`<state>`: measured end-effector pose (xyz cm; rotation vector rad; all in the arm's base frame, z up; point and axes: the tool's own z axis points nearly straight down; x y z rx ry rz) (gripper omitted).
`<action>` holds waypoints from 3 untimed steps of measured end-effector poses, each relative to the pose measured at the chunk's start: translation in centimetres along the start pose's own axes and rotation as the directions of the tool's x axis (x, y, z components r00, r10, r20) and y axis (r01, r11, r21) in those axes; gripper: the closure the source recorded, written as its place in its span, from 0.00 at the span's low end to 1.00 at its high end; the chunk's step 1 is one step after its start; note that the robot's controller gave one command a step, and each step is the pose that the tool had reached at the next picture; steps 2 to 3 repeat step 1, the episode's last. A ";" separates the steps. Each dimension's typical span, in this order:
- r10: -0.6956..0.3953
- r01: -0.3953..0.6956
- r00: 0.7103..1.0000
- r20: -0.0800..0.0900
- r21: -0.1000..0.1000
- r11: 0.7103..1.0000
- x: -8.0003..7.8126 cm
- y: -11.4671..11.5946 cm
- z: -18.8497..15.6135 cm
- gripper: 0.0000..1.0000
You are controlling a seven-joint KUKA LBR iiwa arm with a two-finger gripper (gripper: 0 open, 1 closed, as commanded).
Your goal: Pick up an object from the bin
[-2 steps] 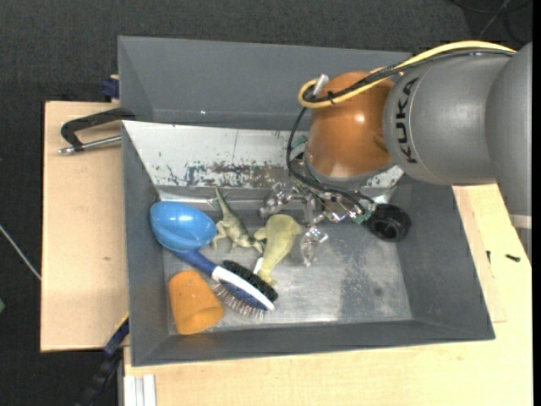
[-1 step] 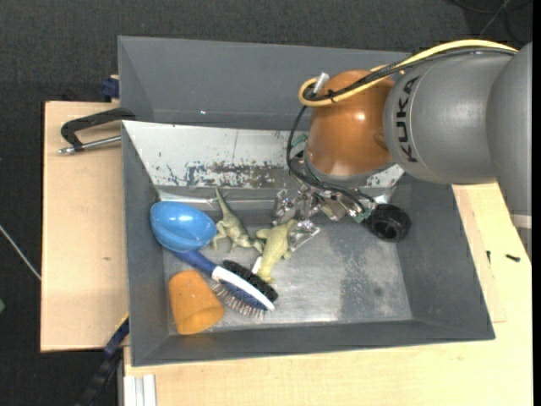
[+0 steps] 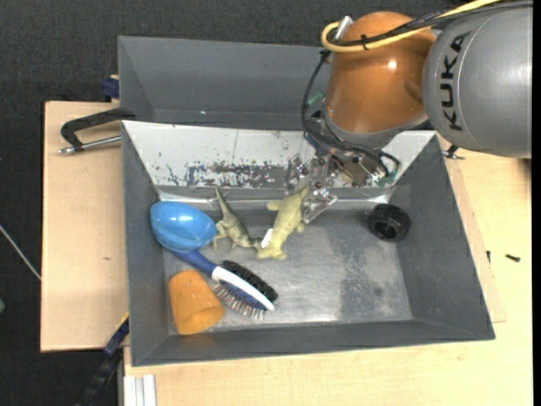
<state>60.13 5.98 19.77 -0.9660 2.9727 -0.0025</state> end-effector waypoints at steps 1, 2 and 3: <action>-0.196 0.196 0.981 -0.001 -0.003 0.981 -1.6 2.6 -6.5 1.00; -0.196 0.196 0.981 -0.001 -0.003 0.981 -1.6 2.6 -6.5 1.00; -0.196 0.196 0.981 -0.001 -0.003 0.981 -1.6 2.6 -6.5 1.00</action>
Offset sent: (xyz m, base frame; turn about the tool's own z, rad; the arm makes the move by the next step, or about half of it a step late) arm -0.0052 0.0283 0.0614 -0.1981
